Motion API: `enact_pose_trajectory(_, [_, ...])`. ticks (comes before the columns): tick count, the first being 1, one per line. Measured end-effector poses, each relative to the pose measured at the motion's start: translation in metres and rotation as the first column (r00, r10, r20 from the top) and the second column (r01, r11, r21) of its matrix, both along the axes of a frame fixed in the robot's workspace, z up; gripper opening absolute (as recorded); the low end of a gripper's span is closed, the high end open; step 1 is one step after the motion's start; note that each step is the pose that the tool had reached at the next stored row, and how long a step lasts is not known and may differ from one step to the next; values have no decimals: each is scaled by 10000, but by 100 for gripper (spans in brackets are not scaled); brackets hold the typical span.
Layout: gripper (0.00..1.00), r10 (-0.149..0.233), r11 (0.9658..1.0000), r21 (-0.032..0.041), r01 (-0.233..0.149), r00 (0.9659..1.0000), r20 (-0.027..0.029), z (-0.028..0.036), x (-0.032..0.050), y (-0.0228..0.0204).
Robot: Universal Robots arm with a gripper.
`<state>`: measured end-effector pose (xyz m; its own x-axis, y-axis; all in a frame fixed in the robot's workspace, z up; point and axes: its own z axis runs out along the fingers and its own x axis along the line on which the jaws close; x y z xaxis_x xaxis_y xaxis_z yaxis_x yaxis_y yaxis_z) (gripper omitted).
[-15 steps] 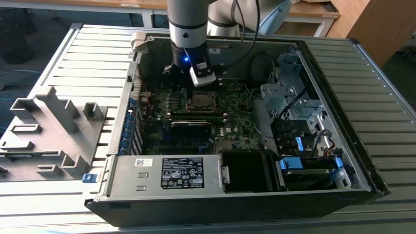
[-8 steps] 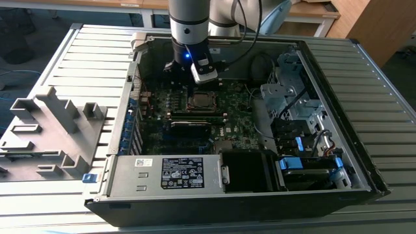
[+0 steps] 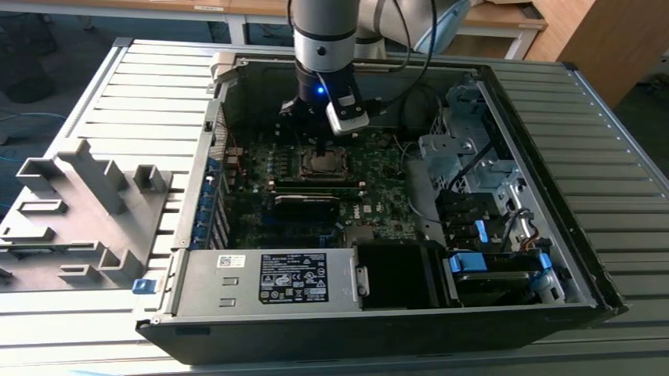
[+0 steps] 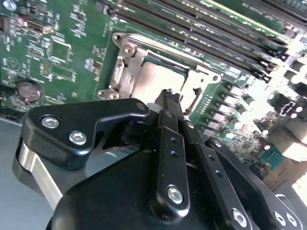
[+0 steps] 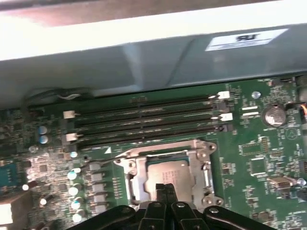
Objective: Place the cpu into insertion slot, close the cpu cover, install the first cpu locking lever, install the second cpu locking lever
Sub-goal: 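Close the cpu cover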
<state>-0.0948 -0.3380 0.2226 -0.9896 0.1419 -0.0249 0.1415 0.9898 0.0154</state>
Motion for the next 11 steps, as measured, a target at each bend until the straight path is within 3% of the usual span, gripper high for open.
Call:
enact_pose_trajectory(8, [11, -1, 10000, 4, 1, 10000, -60, 40, 23, 1])
enact_pose_trajectory(11, [11, 0, 10000, 1, 0, 10000, -70, 41, 79, 0])
